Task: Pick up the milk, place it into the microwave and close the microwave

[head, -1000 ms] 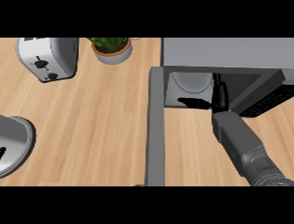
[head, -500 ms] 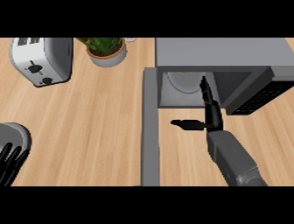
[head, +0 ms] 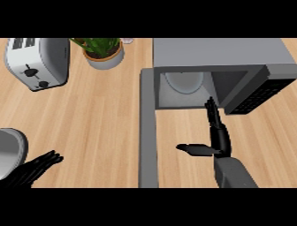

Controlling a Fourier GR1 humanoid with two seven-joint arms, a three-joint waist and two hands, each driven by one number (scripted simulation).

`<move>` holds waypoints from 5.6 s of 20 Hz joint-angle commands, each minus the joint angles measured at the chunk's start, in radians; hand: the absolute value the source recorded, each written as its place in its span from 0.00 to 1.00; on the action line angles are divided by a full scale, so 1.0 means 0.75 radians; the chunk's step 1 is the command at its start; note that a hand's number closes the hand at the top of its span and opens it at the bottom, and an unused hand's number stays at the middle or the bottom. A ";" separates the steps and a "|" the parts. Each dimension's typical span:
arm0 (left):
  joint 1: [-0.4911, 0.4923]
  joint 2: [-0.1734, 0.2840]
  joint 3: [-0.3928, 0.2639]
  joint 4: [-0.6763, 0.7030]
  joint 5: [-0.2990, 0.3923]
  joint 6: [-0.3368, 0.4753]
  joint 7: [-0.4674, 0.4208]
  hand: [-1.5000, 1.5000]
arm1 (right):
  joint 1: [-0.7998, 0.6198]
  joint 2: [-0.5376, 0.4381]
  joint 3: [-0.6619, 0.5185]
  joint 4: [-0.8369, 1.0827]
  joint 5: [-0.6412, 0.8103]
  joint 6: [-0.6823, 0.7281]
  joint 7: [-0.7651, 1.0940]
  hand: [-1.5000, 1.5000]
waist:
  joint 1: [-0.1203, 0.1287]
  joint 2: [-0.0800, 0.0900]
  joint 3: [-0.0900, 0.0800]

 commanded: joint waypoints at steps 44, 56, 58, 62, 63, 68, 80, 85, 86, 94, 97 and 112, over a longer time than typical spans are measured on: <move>-1.432 -0.007 -1.433 1.271 0.171 1.318 0.010 0.00 | 0.770 -0.460 -0.033 -1.730 -0.450 0.467 0.666 0.00 | -0.170 0.053 -0.004; -1.682 -0.008 -1.360 1.349 0.456 1.432 -0.119 1.00 | 0.679 -0.557 -0.032 -1.833 -0.550 0.562 0.759 0.00 | -0.339 0.090 -0.003; -1.722 -0.008 -1.356 1.368 0.487 1.447 -0.125 1.00 | 0.657 -0.559 -0.047 -1.845 -0.563 0.550 0.767 0.00 | -0.368 0.096 -0.003; -1.789 -0.008 -1.347 1.428 0.537 1.481 -0.142 1.00 | 0.637 -0.592 -0.047 -1.859 -0.604 0.576 0.809 0.00 | -0.396 0.108 -0.001; -1.815 -0.008 -1.340 1.444 0.552 1.467 -0.141 1.00 | 0.643 -0.598 -0.049 -1.855 -0.617 0.587 0.812 0.00 | -0.409 0.111 0.000; -1.902 -0.007 -1.314 1.515 0.594 1.508 -0.147 1.00 | 0.607 -0.625 -0.049 -1.881 -0.664 0.602 0.854 0.00 | -0.453 0.124 0.000; -1.944 -0.005 -1.343 1.549 0.674 1.604 -0.150 1.00 | 0.556 -0.710 -0.103 -1.899 -0.744 0.629 0.925 0.00 | -0.529 0.132 0.003; -1.953 -0.004 -1.345 1.542 0.692 1.656 -0.166 1.00 | 0.542 -0.740 -0.143 -1.889 -0.767 0.622 0.948 0.00 | -0.536 0.126 0.004; -1.941 -0.004 -1.349 1.545 0.694 1.661 -0.177 1.00 | 0.526 -0.753 -0.156 -1.886 -0.768 0.622 0.950 0.00 | -0.539 0.137 0.003; -1.951 -0.004 -1.360 1.537 0.722 1.728 -0.187 1.00 | 0.490 -0.803 -0.205 -1.872 -0.800 0.629 0.977 0.00 | -0.558 0.136 0.006; -1.945 -0.004 -1.375 1.525 0.735 1.742 -0.191 1.00 | 0.474 -0.818 -0.208 -1.861 -0.826 0.634 0.997 0.00 | -0.552 0.142 0.004; -1.941 -0.003 -1.406 1.523 0.774 1.808 -0.230 1.00 | 0.419 -0.856 -0.241 -1.837 -0.948 0.657 1.039 0.00 | -0.571 0.148 0.006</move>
